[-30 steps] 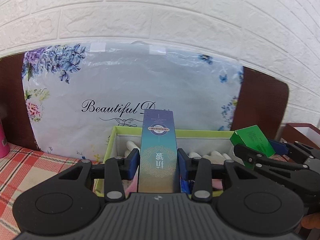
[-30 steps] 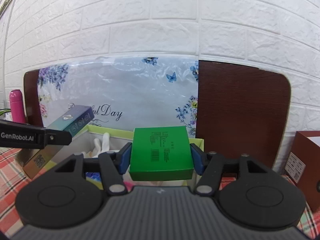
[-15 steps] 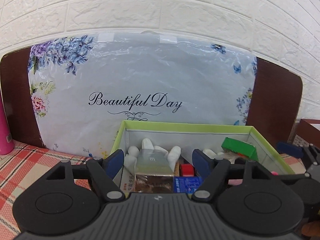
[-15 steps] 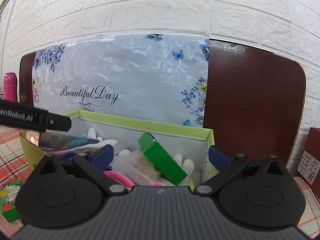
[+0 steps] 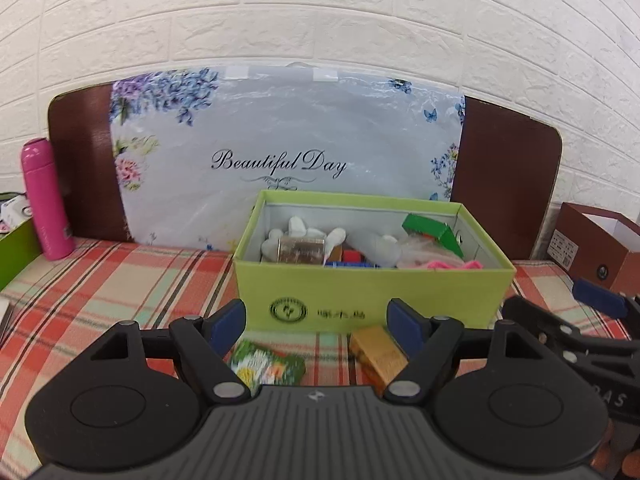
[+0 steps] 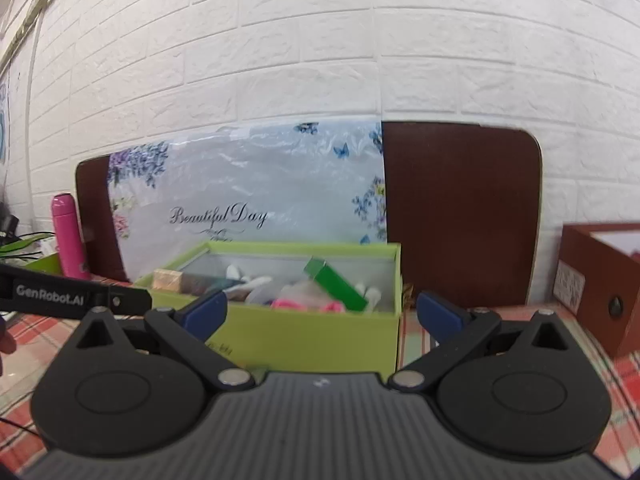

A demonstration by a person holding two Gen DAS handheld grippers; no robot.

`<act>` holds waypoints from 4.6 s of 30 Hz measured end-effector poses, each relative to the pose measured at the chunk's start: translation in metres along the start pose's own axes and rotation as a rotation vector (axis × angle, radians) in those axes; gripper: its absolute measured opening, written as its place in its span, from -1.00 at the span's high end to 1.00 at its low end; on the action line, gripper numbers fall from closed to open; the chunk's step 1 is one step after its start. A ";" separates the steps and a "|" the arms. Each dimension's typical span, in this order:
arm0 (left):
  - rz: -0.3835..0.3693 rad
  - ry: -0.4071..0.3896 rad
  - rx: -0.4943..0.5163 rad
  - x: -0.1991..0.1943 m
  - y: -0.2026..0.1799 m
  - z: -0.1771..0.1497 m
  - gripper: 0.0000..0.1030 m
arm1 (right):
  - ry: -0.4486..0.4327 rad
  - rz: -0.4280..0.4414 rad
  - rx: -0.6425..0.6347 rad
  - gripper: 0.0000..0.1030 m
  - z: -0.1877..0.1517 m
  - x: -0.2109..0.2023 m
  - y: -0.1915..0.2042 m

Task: Organize objects
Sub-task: 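Carry the teal box and green square box into the green box and release, then withdraw both grippers and reach toward the candy box and gold box, then grasp the green candy box with left gripper while right gripper grasps the gold box, then carry the candy box and gold box into the green box and release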

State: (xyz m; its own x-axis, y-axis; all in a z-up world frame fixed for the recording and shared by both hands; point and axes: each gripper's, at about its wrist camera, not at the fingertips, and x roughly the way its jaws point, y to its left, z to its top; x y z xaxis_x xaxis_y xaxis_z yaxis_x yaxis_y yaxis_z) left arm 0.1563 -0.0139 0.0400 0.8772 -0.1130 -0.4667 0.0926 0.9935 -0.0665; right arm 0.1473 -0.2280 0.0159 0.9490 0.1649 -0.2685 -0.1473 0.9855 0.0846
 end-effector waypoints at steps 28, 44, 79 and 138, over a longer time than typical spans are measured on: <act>0.043 0.089 -0.126 -0.053 0.052 -0.113 -0.56 | 0.200 0.058 0.032 -1.00 -0.081 -0.043 0.039; 0.035 0.088 -0.161 -0.051 0.075 -0.112 -0.57 | 0.284 0.050 -0.089 -0.36 -0.064 0.048 0.070; -0.150 0.158 -0.001 -0.008 0.018 -0.100 -0.31 | 0.361 0.068 0.024 0.40 -0.096 -0.066 0.040; -0.213 0.002 -0.016 -0.029 0.013 -0.042 -0.26 | 0.194 0.091 -0.028 0.41 -0.046 -0.057 0.037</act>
State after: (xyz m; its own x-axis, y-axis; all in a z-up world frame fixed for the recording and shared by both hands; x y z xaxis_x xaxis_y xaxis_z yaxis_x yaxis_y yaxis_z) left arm 0.1123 0.0012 0.0155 0.8380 -0.3201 -0.4420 0.2679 0.9469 -0.1778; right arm 0.0743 -0.1988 -0.0101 0.8605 0.2558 -0.4406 -0.2406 0.9663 0.0911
